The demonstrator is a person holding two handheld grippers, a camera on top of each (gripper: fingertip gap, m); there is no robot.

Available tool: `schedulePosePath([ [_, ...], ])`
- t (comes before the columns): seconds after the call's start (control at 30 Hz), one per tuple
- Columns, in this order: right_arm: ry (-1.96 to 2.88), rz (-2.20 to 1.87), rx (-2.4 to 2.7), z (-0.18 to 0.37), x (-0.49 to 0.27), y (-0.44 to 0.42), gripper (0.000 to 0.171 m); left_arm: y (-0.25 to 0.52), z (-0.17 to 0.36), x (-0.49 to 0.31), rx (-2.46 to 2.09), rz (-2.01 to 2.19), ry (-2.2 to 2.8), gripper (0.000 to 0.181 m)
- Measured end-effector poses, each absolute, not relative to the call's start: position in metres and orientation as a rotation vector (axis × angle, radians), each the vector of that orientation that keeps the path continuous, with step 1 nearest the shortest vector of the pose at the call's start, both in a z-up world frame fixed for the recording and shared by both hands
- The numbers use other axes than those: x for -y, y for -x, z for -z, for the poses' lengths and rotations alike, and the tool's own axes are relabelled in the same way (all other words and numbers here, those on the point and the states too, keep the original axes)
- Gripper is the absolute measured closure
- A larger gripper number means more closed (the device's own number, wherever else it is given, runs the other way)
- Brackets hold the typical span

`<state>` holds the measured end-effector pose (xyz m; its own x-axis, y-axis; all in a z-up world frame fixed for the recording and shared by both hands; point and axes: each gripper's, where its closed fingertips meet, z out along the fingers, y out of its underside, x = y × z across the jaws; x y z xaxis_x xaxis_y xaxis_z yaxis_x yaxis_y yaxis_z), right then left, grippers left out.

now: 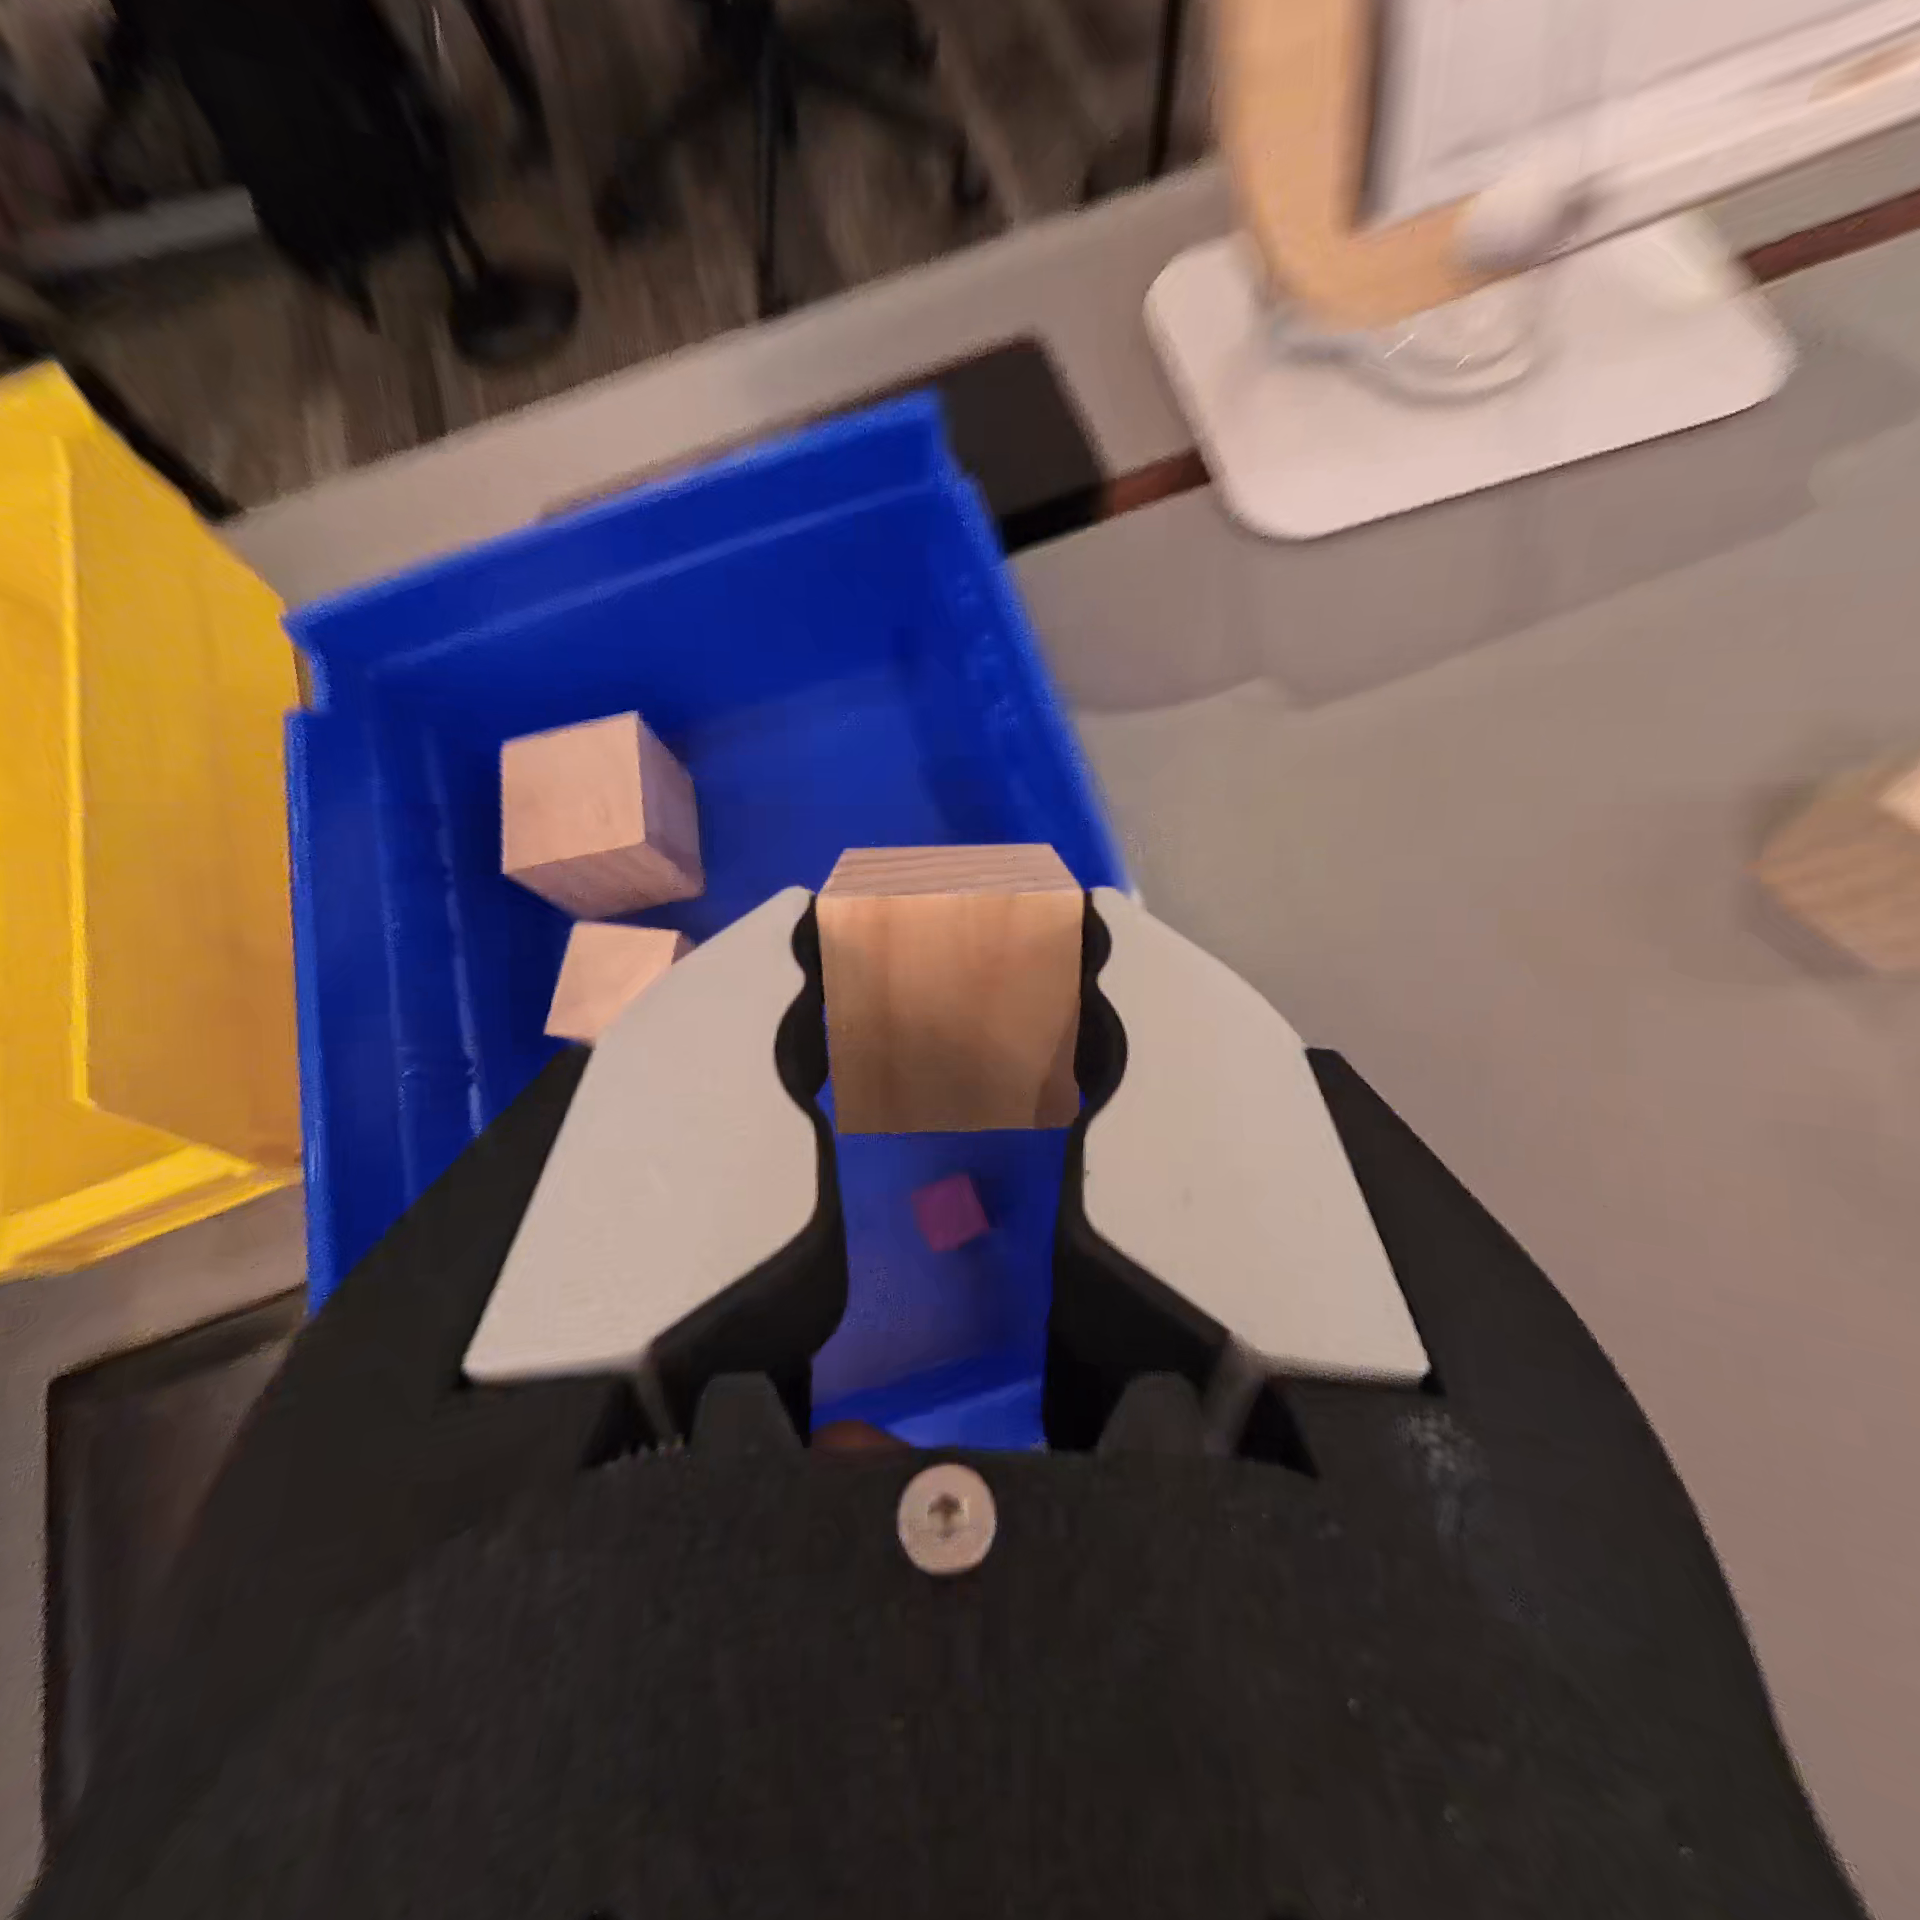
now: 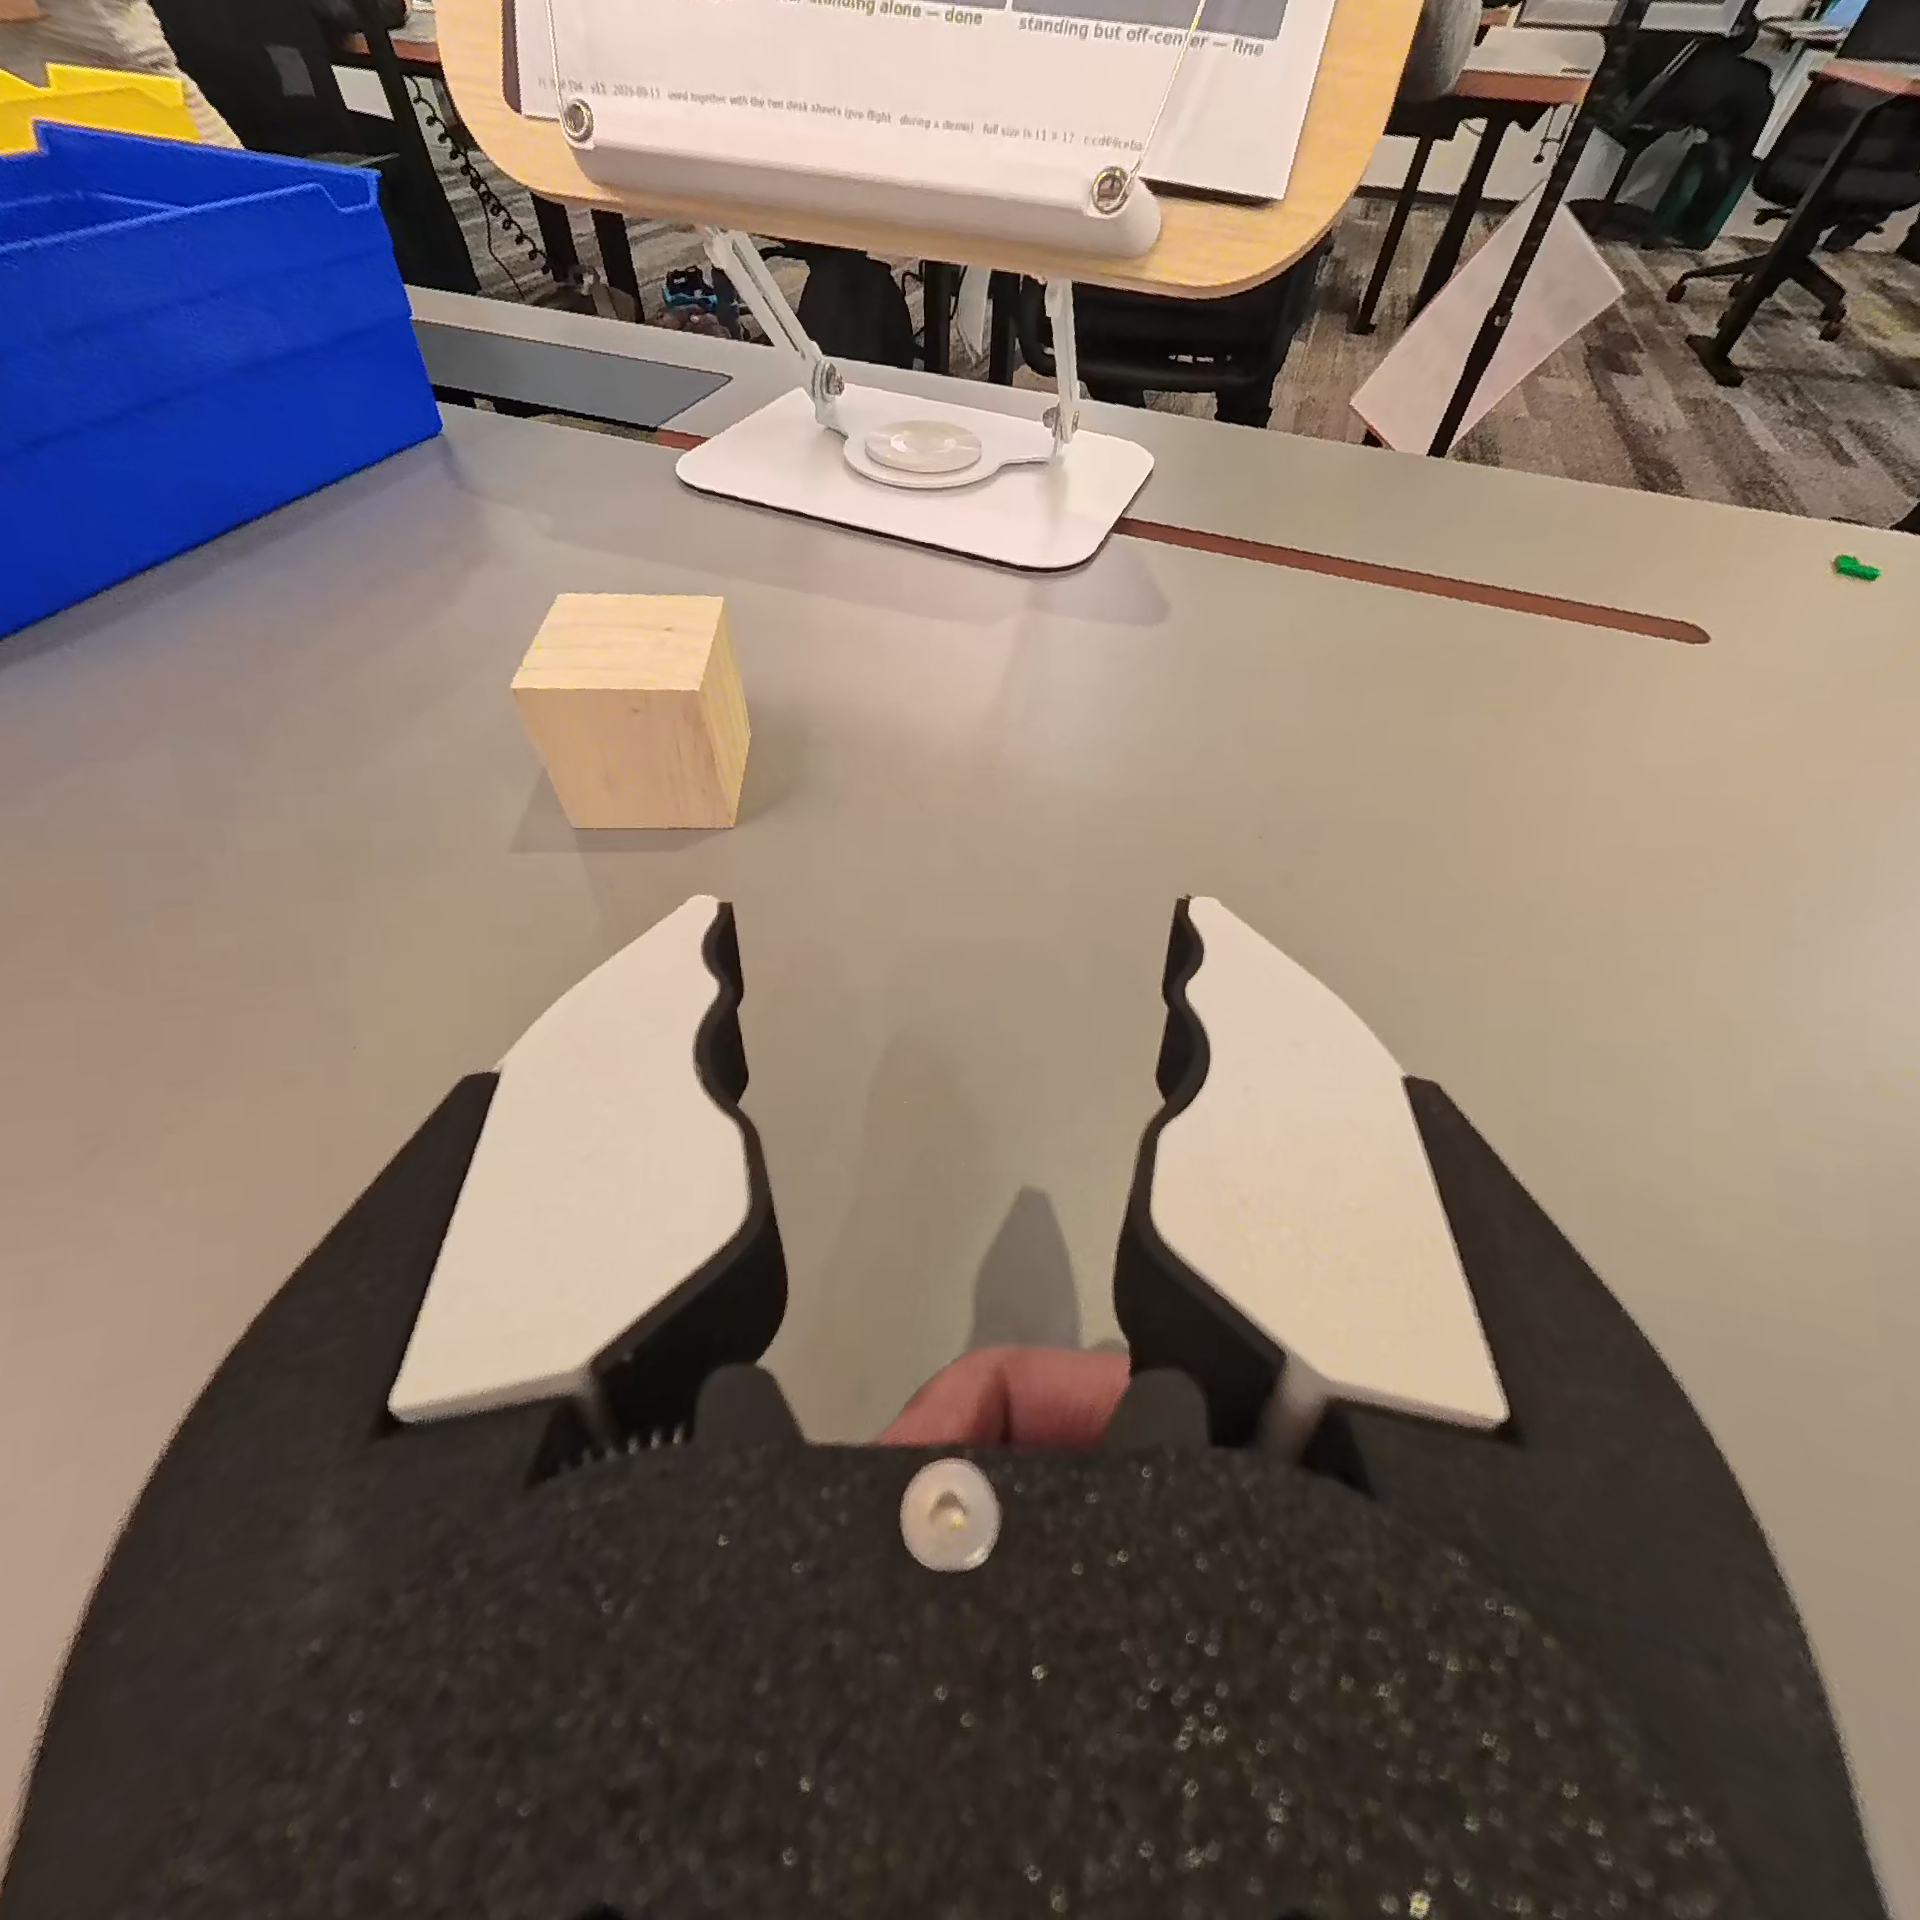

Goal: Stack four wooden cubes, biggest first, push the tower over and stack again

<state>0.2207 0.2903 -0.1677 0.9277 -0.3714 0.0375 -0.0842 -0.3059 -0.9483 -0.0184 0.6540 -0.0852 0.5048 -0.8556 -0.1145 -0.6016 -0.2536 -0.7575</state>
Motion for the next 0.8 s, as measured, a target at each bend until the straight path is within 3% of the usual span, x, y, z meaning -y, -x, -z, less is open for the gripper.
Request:
schedulePosePath([
  [0.17,1.87,0.314,-0.328,0.166,-0.288,-0.222,0.093,0.028,0.069,-0.537,-1.253,0.638,1.745,0.136],
  [0.37,1.853,0.323,-0.329,0.161,-0.285,-0.225,0.093,0.021,0.144,-0.442,-1.404,0.7,1.766,0.136],
  [0.47,1.864,0.317,-0.32,0.164,-0.287,-0.223,0.093,0.005,0.181,-0.424,-1.562,0.643,1.841,0.136],
  [0.8,1.872,0.313,-0.299,0.163,-0.288,-0.218,0.093,-0.09,0.224,-0.412,-1.912,0.563,1.889,0.136],
])
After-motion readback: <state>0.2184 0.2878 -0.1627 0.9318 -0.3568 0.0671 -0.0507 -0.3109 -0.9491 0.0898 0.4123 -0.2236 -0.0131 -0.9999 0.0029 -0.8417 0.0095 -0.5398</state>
